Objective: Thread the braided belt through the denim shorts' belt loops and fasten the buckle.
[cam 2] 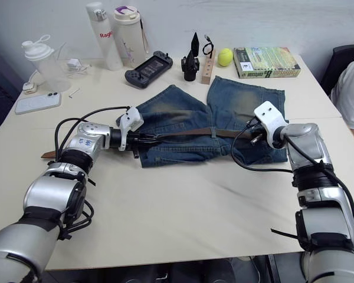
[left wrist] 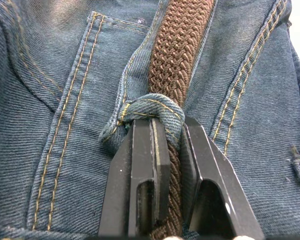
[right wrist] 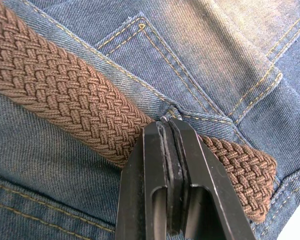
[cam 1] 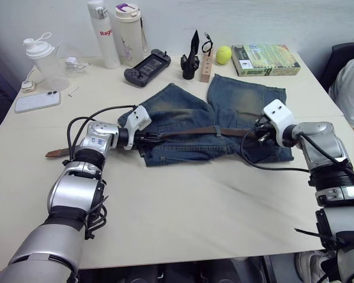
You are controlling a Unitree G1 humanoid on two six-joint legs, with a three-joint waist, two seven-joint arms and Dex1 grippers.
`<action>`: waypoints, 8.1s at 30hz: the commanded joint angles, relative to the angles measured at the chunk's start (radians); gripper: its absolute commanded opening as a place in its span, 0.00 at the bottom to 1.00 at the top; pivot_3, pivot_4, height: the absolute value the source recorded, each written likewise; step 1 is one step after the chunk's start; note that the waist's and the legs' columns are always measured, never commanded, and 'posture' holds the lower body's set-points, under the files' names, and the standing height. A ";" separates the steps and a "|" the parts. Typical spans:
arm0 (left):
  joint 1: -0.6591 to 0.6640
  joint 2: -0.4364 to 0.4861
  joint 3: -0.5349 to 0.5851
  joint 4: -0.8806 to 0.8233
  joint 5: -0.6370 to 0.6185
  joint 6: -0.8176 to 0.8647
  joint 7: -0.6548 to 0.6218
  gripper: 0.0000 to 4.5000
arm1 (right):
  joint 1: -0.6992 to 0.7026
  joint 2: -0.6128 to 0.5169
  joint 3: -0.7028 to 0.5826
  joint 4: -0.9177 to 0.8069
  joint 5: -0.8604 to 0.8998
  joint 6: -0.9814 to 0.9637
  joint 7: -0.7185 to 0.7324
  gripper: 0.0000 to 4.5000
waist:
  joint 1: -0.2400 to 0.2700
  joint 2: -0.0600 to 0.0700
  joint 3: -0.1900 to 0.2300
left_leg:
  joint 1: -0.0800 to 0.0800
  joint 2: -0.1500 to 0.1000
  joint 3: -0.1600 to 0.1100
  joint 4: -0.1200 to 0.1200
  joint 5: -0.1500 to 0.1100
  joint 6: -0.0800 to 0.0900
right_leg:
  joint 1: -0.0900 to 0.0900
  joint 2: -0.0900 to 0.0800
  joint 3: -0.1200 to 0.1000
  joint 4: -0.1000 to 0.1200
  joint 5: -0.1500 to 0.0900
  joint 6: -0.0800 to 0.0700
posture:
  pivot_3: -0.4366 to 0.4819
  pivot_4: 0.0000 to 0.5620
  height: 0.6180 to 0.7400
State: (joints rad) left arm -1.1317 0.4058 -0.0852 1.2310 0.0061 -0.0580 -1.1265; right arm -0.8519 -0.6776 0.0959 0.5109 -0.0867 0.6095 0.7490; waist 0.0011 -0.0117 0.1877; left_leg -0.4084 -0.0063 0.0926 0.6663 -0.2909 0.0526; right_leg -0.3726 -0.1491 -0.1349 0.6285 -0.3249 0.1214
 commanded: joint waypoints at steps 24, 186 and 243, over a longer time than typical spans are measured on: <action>0.760 0.258 0.155 -0.756 0.656 -1.198 0.894 0.04 | 0.969 -0.195 -0.387 -1.045 0.254 -0.263 0.181 0.00 | 0.000 0.001 0.000 | 0.003 0.001 0.002 -0.003 -0.002 0.000 | 0.000 -0.002 0.002 -0.001 0.000 0.000 | 0.48 0.27 0.87; 0.607 -0.017 0.804 -1.669 -0.308 1.595 1.064 0.55 | 0.536 0.001 -0.032 -1.245 0.580 0.190 -0.068 0.97 | 0.014 -0.006 -0.001 | 0.002 0.001 0.000 -0.001 -0.003 -0.003 | 0.000 0.000 0.008 -0.001 0.002 0.001 | 0.48 0.27 0.87; 0.863 0.051 0.803 -1.547 -0.554 0.989 0.712 0.01 | 0.453 0.080 0.043 -1.148 0.580 0.101 -0.048 1.00 | 0.011 -0.007 -0.001 | 0.003 0.002 0.002 -0.002 -0.004 -0.006 | -0.001 0.000 0.005 -0.002 0.002 0.000 | 0.48 0.27 0.87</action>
State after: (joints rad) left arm -0.2858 0.4432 0.7336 -0.3014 -0.5398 0.9519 -0.4127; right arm -0.3888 -0.6051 0.1525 -0.6230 0.4857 0.7190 0.7073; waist 0.0121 -0.0190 0.1865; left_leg -0.4052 -0.0040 0.0946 0.6639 -0.2948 0.0470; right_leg -0.3738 -0.1495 -0.1294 0.6264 -0.3232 0.1212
